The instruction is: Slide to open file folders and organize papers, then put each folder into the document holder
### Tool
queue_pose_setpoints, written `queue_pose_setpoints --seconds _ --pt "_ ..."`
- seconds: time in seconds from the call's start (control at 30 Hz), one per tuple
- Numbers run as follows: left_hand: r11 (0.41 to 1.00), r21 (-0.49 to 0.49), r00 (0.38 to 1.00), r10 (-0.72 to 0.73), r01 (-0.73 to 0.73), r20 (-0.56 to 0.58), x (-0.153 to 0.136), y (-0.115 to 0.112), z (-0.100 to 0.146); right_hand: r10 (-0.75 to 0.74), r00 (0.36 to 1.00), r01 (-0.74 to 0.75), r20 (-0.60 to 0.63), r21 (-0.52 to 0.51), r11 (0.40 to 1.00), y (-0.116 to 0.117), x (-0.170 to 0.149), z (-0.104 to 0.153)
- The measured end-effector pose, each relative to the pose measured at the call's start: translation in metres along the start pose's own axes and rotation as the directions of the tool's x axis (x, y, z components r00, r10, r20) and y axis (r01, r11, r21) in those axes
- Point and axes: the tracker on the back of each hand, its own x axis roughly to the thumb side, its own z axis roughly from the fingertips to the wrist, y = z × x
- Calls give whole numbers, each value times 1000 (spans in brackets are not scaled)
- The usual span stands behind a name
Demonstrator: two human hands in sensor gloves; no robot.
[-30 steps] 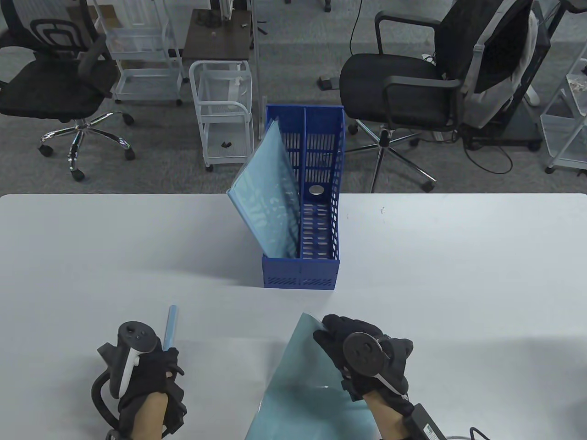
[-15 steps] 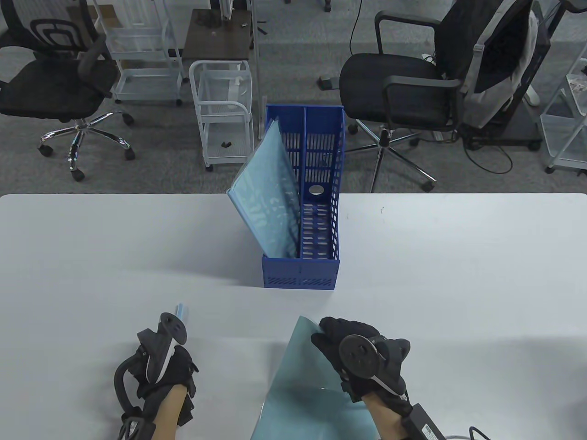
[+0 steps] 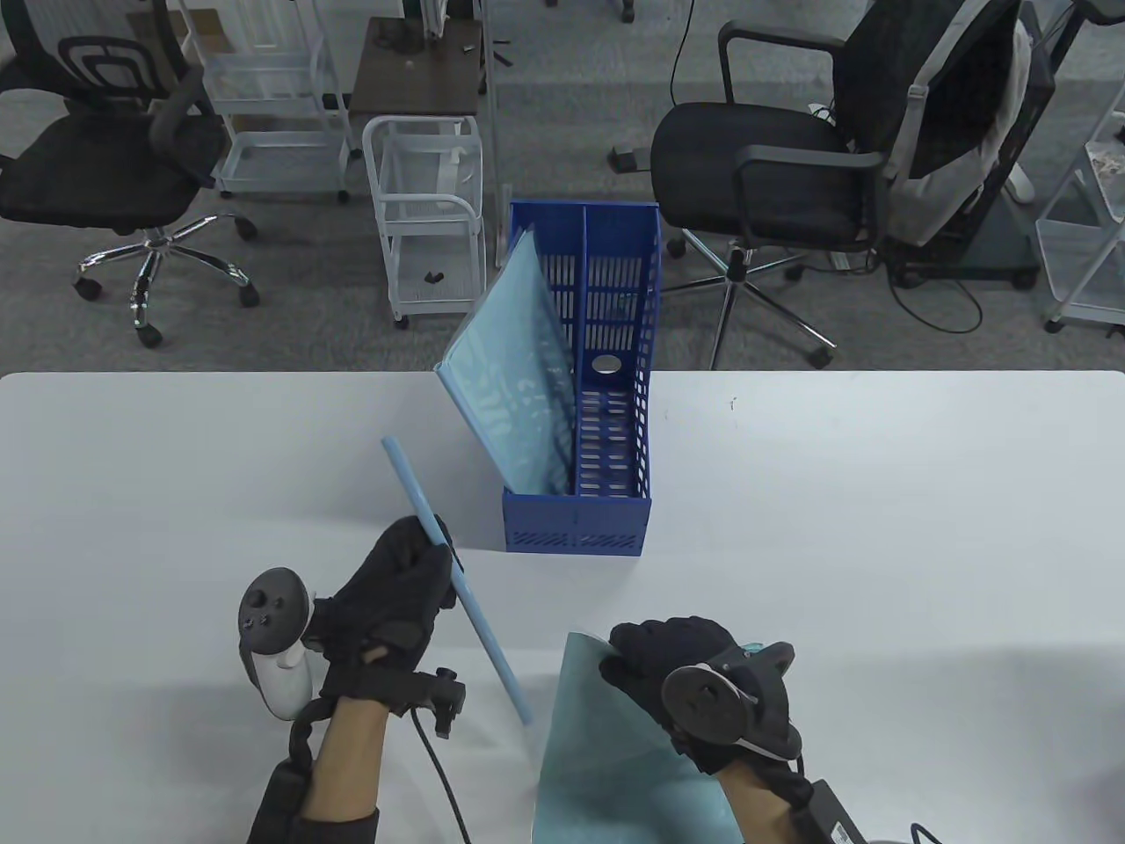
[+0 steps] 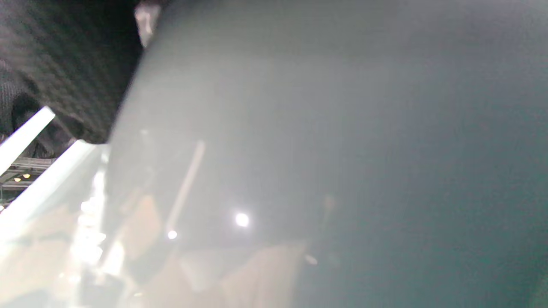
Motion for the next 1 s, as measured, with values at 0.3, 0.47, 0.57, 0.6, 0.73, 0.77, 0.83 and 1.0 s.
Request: queue_pose_setpoints --seconds 0.3,0.47,0.57,0.6,0.73,0.77,0.83,1.0 --pt "974 88 978 205 -206 23 9 25 4 -11 999 11 34 15 1000 -9 0 2" --pt "959 79 962 272 -271 -1 5 32 2 -15 998 15 65 7 1000 -9 11 2" --pt "964 67 966 259 -258 -5 5 30 1 -17 997 16 80 5 1000 -8 16 3" --pt "963 66 965 263 -262 -5 5 29 1 -19 996 19 82 6 1000 -8 17 3" --pt "961 67 962 271 -270 -13 4 29 0 -36 996 36 88 1 999 -9 18 3" --pt "961 63 962 271 -270 -15 4 28 1 -38 995 39 91 0 999 -9 18 3" --pt "962 58 963 269 -268 -16 4 28 1 -45 994 45 95 3 999 -9 20 3" --pt "964 27 964 264 -263 -29 4 24 -1 -43 993 43 105 7 999 -7 24 4"
